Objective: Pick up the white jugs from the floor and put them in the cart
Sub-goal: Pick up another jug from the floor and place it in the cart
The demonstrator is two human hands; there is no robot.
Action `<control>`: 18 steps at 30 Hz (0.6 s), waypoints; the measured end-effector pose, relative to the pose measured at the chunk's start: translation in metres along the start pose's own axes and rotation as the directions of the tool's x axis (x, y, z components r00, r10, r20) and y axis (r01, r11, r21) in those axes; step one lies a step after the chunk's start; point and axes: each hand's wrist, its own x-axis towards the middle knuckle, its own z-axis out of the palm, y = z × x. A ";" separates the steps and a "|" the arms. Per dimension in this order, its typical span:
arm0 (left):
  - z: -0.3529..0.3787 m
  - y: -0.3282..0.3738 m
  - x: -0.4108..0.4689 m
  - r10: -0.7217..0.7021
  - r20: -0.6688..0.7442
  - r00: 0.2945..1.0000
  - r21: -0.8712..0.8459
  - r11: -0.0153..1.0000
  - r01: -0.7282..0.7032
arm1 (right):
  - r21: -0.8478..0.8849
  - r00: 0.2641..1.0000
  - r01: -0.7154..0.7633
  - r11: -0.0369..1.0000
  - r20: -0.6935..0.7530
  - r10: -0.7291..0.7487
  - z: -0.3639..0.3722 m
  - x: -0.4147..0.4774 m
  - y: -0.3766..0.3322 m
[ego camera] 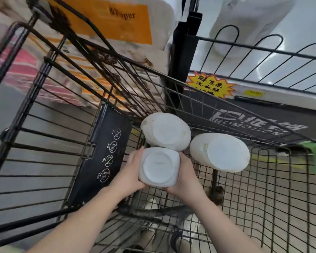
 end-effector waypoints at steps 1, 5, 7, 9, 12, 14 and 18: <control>0.002 -0.001 0.000 -0.005 -0.001 1.000 0.015 1.000 0.005 | -0.004 1.000 -0.004 1.000 0.010 0.004 0.001 0.001 0.002; 0.009 -0.011 0.002 0.002 -0.022 1.000 0.049 0.999 -0.001 | 0.014 0.999 -0.028 1.000 0.021 0.028 0.004 0.003 0.013; 0.010 -0.013 0.003 0.025 -0.040 0.999 0.044 0.999 -0.024 | 0.023 0.999 -0.044 0.999 0.002 0.044 0.006 -0.001 0.012; 0.010 -0.015 0.004 0.036 -0.059 0.998 0.064 0.997 -0.032 | 0.003 0.998 -0.057 0.998 -0.036 0.057 0.009 -0.005 0.010; 0.010 -0.018 0.003 -0.001 -0.064 0.998 0.107 0.994 0.008 | -0.054 0.995 -0.088 0.995 -0.046 0.086 0.012 -0.011 0.011; 0.009 -0.019 0.002 -0.020 -0.066 0.998 0.108 0.994 0.027 | -0.097 0.994 -0.103 0.990 -0.030 0.101 0.014 -0.013 0.016; 0.012 -0.019 -0.001 -0.026 -0.093 0.995 0.100 0.994 0.035 | -0.133 0.990 -0.137 0.981 -0.001 0.138 0.015 -0.018 0.021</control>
